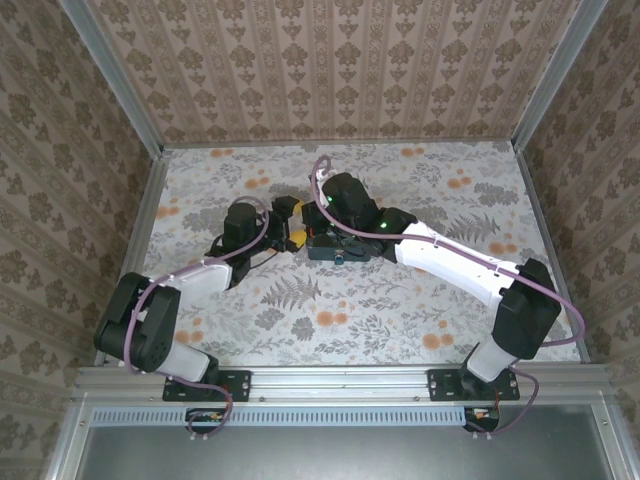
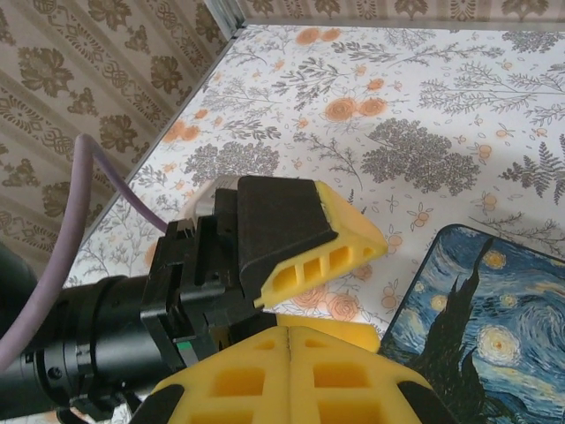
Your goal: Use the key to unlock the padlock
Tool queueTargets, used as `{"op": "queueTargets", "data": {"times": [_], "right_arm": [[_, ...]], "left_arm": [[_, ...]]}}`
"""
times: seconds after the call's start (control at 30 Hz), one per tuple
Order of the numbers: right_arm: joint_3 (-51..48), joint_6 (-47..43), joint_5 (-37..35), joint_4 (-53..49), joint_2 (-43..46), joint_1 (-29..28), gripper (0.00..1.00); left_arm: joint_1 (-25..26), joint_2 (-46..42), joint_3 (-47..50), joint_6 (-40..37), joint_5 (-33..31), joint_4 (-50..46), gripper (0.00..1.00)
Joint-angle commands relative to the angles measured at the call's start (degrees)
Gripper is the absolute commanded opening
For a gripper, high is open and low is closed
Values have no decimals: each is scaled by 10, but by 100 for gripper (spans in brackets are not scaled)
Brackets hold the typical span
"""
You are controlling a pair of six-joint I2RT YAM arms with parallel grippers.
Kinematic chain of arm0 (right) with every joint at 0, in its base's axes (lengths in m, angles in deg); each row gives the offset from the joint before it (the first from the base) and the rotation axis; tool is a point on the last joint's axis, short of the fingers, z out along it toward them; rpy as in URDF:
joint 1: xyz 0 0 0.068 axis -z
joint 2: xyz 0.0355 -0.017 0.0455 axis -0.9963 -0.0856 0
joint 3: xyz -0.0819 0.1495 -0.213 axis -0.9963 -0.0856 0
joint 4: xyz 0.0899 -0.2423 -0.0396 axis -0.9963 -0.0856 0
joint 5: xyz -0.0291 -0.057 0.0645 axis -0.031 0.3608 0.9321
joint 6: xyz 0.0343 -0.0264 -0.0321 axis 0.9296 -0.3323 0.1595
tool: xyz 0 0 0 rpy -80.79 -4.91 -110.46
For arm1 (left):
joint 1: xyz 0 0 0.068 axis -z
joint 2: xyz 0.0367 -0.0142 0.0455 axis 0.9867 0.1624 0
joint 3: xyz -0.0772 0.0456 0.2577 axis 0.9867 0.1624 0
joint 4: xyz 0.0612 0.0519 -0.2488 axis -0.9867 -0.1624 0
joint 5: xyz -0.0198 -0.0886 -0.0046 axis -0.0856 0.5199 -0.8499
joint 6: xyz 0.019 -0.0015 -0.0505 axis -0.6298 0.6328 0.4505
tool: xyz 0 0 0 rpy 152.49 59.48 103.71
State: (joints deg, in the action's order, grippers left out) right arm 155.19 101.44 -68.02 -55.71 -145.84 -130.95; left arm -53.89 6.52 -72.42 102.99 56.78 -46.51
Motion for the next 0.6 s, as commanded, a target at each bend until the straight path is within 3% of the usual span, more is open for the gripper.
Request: {"op": "queueTargets", "data": {"times": [0.0, 0.3, 0.57], "right_arm": [[10, -9, -22, 24, -11, 4, 0], [4, -8, -25, 44, -26, 9, 0], [-11, -4, -22, 58, -30, 11, 0]], "left_arm": [[13, 10, 14, 51, -10, 61, 76], [31, 26, 19, 75, -24, 100, 76], [36, 41, 16, 90, -33, 139, 68]]}}
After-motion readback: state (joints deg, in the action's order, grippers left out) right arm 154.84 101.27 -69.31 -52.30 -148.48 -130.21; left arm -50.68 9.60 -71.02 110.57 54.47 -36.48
